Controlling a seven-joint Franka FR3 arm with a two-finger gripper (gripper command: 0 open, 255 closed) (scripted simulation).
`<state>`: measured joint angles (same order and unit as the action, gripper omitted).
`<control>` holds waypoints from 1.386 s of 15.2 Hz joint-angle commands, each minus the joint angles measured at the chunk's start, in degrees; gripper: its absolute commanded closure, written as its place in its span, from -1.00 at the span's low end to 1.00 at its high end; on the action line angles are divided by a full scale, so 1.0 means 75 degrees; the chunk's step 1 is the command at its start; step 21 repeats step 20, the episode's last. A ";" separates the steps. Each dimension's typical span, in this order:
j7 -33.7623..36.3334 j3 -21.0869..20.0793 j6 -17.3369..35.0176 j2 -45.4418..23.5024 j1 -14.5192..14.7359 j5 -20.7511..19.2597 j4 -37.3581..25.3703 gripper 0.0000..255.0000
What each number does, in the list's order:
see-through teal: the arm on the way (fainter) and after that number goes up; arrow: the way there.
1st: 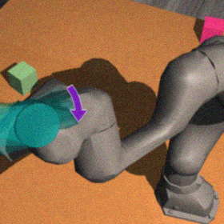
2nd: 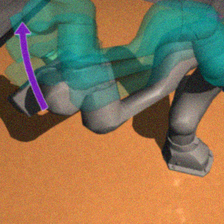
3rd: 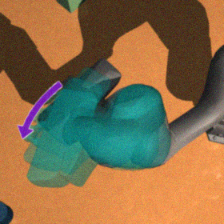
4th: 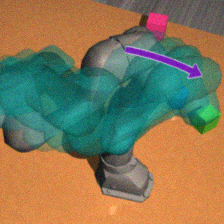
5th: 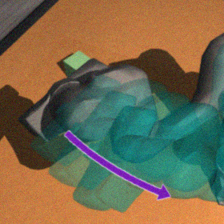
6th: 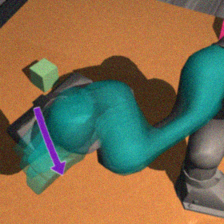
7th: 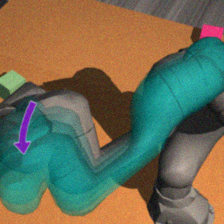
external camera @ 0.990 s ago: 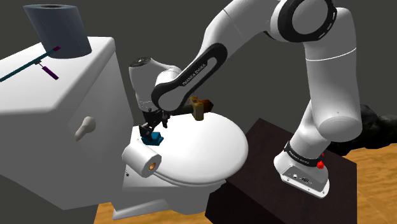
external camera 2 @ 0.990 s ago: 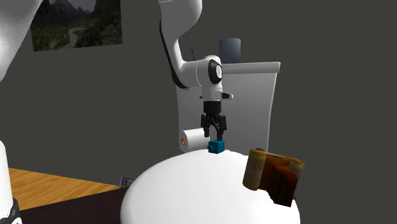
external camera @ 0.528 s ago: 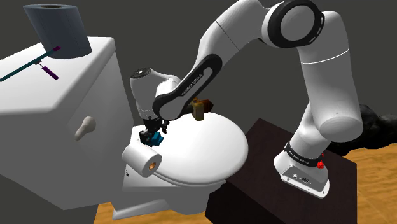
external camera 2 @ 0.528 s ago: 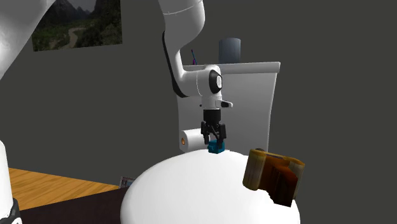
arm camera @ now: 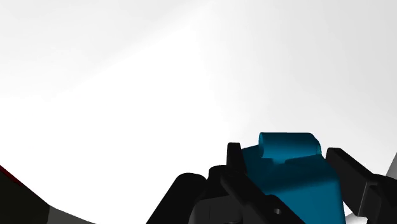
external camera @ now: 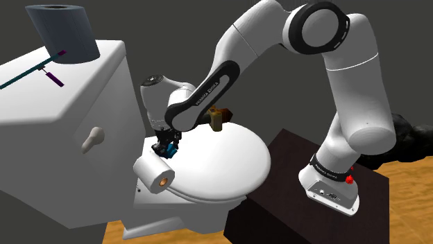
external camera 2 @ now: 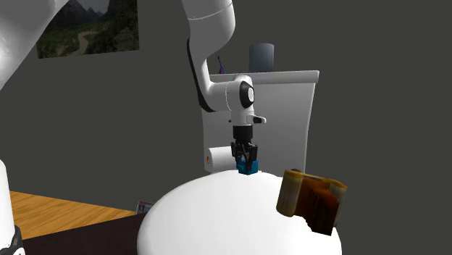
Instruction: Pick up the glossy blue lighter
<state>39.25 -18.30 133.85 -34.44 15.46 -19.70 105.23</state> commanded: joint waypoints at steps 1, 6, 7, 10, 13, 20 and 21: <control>-0.0005 -0.0001 -0.0002 -0.0068 0.0013 0.0002 -0.0021 1.00; -0.0056 -0.0101 -0.0152 0.0302 -0.0065 0.0122 0.0190 1.00; -0.0080 -0.0125 -0.0221 0.0375 -0.0081 0.0156 0.0191 1.00; -0.0154 -0.0193 -0.0431 0.0587 -0.0129 0.0258 0.0182 1.00; -0.0227 -0.0257 -0.0647 0.0791 -0.0173 0.0360 0.0158 1.00; -0.0352 -0.0355 -0.1031 0.1121 -0.0239 0.0532 0.0081 1.00; -0.0352 -0.0355 -0.1031 0.1121 -0.0239 0.0532 0.0081 1.00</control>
